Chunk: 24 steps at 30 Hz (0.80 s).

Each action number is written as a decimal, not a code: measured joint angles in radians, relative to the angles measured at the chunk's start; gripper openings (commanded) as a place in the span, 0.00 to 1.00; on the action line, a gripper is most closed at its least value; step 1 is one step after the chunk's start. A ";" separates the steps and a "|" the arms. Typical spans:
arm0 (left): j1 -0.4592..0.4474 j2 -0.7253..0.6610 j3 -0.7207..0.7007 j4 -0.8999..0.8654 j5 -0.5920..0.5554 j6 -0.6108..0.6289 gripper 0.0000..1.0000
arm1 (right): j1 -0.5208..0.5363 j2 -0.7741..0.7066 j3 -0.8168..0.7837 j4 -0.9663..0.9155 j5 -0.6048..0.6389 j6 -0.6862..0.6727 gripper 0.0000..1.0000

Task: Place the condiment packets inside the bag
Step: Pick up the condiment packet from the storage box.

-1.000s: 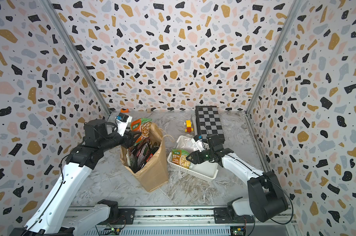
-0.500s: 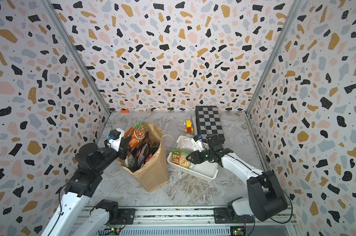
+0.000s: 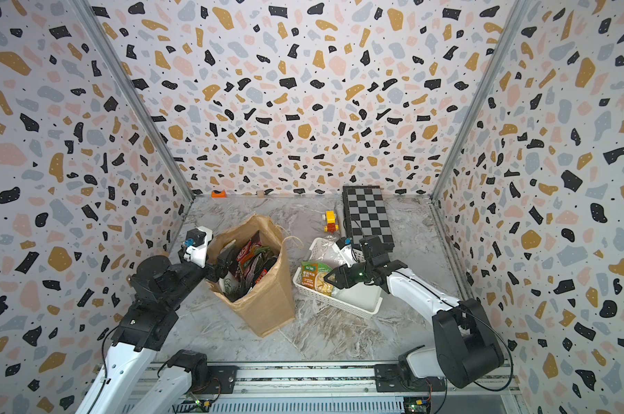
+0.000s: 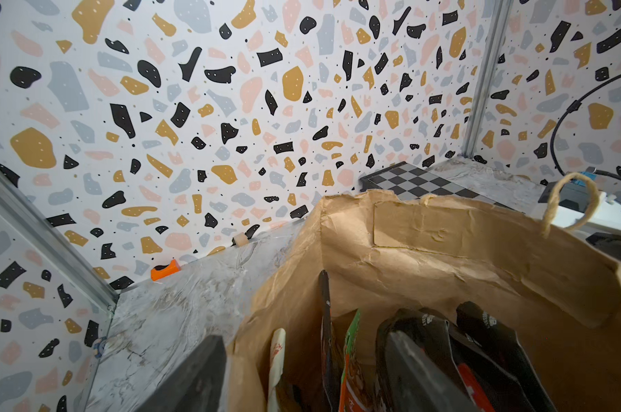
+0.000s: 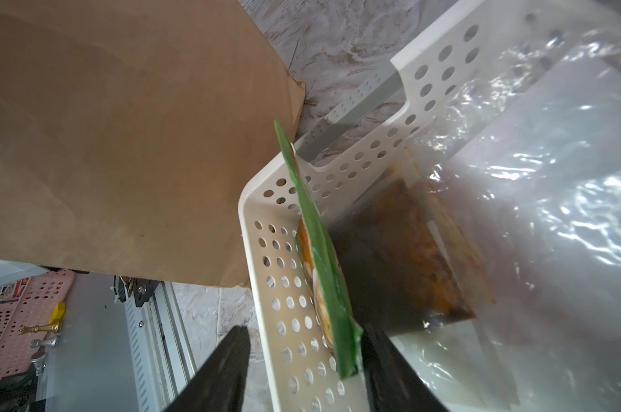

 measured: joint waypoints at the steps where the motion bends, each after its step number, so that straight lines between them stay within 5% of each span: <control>1: 0.000 0.007 0.033 -0.026 0.000 -0.019 0.84 | 0.008 0.006 0.000 0.001 0.004 -0.003 0.55; 5: 0.000 0.049 0.210 -0.140 0.003 -0.091 0.91 | 0.026 0.053 0.013 0.007 0.026 -0.012 0.47; 11: 0.000 0.062 0.337 -0.231 0.114 -0.134 0.86 | 0.029 0.111 0.048 0.010 0.069 -0.048 0.01; 18: -0.068 0.047 0.276 -0.231 0.314 -0.131 0.85 | 0.031 -0.146 0.048 -0.073 0.182 -0.154 0.00; 24: -0.397 0.116 0.306 -0.260 0.280 0.011 0.89 | 0.032 -0.412 0.083 -0.193 0.185 -0.225 0.00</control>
